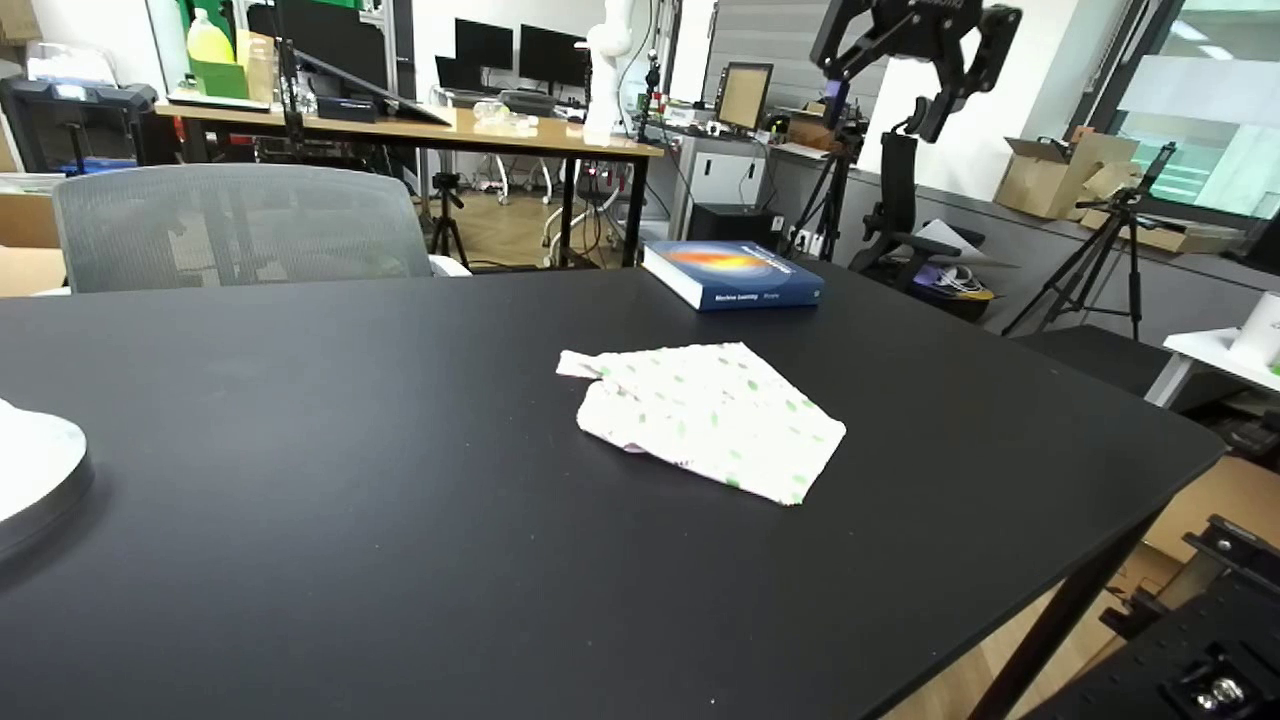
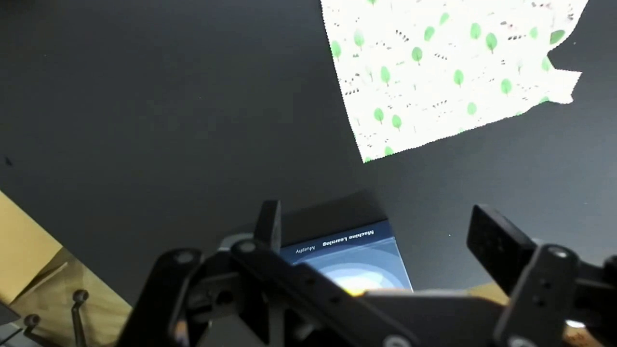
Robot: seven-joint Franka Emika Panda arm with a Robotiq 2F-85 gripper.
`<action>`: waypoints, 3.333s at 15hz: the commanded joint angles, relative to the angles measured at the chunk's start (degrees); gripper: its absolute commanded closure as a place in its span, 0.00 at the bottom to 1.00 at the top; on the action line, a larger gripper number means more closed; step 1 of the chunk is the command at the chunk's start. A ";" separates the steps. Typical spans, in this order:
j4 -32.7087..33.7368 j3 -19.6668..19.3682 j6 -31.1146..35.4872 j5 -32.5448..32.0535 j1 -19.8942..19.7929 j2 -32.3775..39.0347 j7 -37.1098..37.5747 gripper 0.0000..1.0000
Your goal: Fold the white cloth one time over
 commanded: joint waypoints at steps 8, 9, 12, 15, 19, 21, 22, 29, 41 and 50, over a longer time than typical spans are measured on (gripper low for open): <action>9.12 -2.18 3.49 0.65 3.46 15.12 2.94 0.00; 9.11 -2.46 2.95 -0.08 3.58 15.01 3.64 0.00; 11.12 -3.51 1.74 -2.43 4.50 18.57 6.05 0.00; 13.05 -4.21 2.43 -2.15 5.62 23.03 6.56 0.00; 18.46 -5.38 2.01 -1.16 8.03 31.52 8.55 0.00; 21.56 -6.15 1.71 -0.15 9.09 35.52 9.19 0.00; 23.13 -6.52 1.56 0.48 9.51 37.40 9.25 0.00; 27.40 -6.76 1.69 5.11 9.93 42.89 6.46 0.00; 32.84 -10.00 3.22 5.89 13.15 51.36 11.76 0.00; 36.74 -9.84 3.84 11.46 13.76 54.88 14.62 0.27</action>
